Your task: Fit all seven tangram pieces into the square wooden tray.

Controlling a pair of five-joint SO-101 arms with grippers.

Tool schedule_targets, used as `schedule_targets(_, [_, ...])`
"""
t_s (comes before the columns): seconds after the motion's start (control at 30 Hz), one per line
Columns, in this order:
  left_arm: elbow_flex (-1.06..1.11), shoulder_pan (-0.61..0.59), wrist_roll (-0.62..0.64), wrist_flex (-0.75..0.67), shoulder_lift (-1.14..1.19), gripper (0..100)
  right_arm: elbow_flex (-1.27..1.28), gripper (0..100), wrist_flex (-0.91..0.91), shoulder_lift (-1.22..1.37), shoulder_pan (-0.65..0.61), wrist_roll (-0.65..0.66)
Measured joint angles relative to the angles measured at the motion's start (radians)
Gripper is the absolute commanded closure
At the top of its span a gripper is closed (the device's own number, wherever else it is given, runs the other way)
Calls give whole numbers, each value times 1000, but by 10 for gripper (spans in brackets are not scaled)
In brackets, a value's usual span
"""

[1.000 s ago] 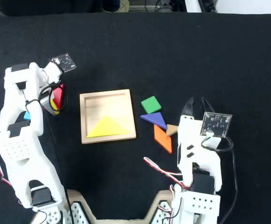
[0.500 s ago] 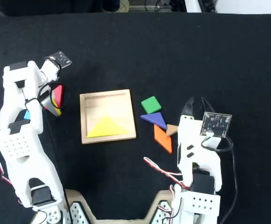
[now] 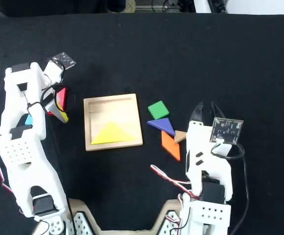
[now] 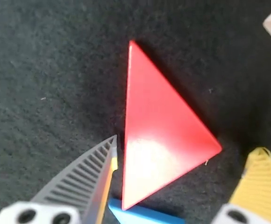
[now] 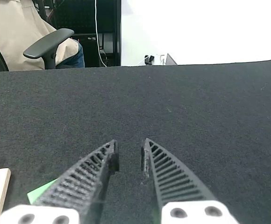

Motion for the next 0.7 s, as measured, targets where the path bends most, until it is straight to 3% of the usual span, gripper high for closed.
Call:
schedule_targets(0.27, [-17, 3, 35, -44, 43, 591, 0, 903, 0, 0, 0, 0])
schedule_targets(0.47, [-35, 2, 37, -55, 72, 679, 0, 903, 0, 0, 0, 0])
schedule_targets(0.7, [-35, 11, 37, -51, 74, 690, 0, 903, 0, 0, 0, 0])
